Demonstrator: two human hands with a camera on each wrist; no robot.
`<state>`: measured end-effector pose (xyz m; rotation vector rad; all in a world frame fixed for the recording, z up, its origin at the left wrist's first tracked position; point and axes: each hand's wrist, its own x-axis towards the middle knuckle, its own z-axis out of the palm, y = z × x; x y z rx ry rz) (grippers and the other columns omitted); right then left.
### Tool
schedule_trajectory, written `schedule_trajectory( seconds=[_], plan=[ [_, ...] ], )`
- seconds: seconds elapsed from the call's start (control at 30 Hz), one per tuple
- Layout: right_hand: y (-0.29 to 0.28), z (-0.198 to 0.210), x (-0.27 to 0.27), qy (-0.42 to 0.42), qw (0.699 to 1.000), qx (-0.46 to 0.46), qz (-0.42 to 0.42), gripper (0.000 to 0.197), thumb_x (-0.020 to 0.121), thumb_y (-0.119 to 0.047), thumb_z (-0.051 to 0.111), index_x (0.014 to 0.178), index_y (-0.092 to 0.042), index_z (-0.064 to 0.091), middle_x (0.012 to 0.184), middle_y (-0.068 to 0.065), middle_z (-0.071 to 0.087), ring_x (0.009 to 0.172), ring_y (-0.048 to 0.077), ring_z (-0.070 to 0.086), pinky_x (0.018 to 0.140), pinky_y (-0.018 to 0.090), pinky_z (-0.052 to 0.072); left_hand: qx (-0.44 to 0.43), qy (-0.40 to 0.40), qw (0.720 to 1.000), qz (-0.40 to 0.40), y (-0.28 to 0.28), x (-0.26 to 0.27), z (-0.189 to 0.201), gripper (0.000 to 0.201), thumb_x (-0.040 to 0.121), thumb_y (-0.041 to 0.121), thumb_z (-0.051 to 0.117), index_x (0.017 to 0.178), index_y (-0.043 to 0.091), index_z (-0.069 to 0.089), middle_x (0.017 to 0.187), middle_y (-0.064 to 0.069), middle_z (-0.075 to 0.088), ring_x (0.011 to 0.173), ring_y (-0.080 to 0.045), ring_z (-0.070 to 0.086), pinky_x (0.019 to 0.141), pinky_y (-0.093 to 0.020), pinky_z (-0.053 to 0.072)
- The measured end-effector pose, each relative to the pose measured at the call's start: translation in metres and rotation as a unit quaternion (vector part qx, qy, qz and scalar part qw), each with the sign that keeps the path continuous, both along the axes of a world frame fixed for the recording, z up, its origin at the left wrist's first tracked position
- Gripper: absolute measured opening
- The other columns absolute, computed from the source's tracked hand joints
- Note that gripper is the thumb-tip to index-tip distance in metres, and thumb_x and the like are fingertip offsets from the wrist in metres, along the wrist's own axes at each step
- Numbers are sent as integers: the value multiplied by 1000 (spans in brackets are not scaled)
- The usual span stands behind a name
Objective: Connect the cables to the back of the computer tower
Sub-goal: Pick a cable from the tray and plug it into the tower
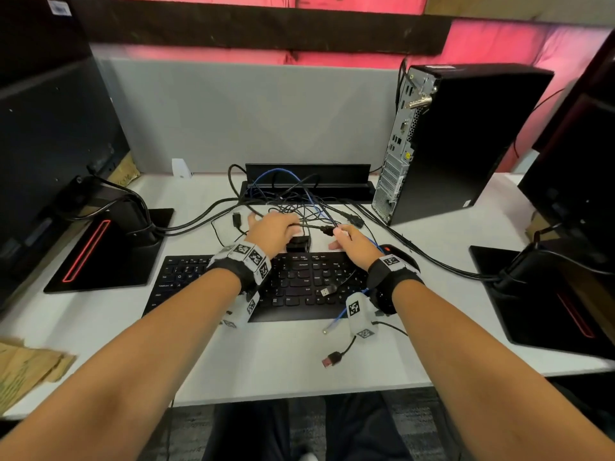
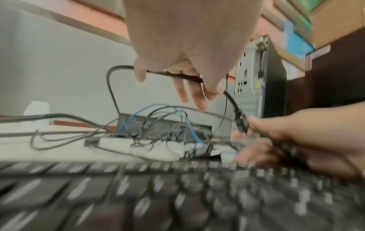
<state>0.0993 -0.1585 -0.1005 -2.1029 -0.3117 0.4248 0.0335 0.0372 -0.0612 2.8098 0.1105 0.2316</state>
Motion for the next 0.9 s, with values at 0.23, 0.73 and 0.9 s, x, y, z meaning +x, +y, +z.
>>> schedule_trajectory(
  seconds=[0.23, 0.73, 0.9],
  plan=[
    [1, -6, 9, 0, 1000, -20, -22, 41, 99, -26, 41, 140, -23, 43, 128, 12, 61, 120, 25, 55, 102, 30, 36, -45, -238, 968, 72, -8, 17, 94, 24, 100, 28, 30, 96, 19, 52, 84, -3, 70, 82, -24, 61, 83, -39, 24],
    [-5, 83, 34, -374, 918, -52, -119, 24, 95, -23, 47, 101, -14, 68, 80, 7, 71, 78, 23, 66, 74, 33, 53, -39, -125, 990, -48, -37, 74, 123, 32, 100, 36, 36, 110, 22, 62, 99, -5, 66, 94, -27, 62, 69, -34, 44],
    [-20, 158, 47, -605, 781, -9, -155, 20, 91, -19, 50, 92, -6, 65, 86, 9, 63, 85, 25, 59, 74, 35, 48, -104, -121, 987, -24, -48, 98, 137, 44, 99, 45, 33, 97, 14, 63, 79, -9, 57, 77, -28, 51, 68, -33, 38]
  ],
)
